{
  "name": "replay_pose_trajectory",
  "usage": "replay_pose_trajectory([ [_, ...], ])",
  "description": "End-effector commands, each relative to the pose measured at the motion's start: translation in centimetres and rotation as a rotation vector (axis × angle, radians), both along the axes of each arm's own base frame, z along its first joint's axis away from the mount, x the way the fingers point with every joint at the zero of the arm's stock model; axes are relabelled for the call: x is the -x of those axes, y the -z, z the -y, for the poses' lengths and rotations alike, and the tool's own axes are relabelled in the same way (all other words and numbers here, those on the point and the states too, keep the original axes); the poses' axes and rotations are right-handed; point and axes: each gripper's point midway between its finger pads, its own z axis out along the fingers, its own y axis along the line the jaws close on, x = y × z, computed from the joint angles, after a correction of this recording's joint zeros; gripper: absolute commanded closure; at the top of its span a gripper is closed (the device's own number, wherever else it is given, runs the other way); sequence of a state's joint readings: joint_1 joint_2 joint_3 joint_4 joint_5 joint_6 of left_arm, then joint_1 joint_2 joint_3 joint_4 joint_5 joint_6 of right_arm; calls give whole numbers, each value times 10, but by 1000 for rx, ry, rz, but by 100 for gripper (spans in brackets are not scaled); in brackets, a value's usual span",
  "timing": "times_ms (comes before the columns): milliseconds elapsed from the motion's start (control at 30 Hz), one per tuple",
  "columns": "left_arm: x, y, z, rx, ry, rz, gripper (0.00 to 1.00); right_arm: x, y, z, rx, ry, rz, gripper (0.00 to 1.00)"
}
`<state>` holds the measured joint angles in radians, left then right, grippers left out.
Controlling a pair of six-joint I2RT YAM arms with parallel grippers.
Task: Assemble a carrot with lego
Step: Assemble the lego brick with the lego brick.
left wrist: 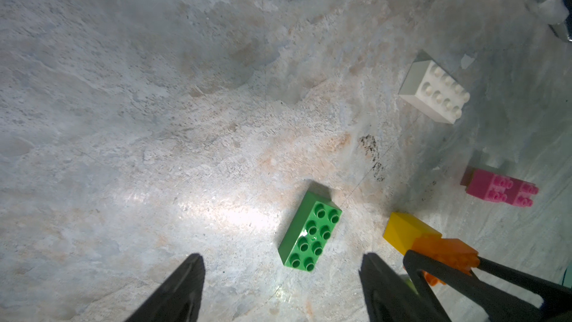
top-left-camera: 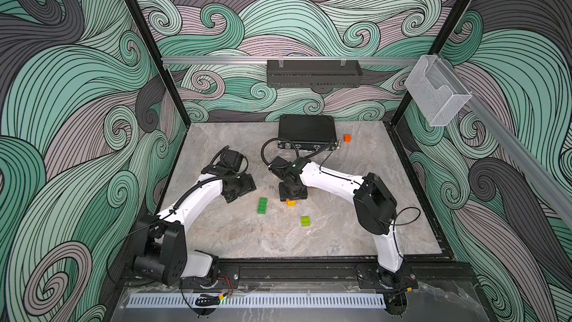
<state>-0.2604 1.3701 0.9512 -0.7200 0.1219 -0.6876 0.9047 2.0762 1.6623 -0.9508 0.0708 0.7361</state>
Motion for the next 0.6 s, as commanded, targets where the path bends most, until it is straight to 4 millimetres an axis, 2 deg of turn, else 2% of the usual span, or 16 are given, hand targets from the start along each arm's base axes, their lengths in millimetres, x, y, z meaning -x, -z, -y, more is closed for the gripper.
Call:
replay_pose_trajectory([
  [0, 0, -2, -1, 9, 0, 7, 20, 0, 2, 3, 19, -3, -11, 80],
  [233, 1, -2, -1, 15, -1, 7, 20, -3, 6, 9, 26, 10, -23, 80],
  [567, 2, 0, -1, 22, -5, 4, 20, 4, 26, 9, 30, -24, -78, 82],
])
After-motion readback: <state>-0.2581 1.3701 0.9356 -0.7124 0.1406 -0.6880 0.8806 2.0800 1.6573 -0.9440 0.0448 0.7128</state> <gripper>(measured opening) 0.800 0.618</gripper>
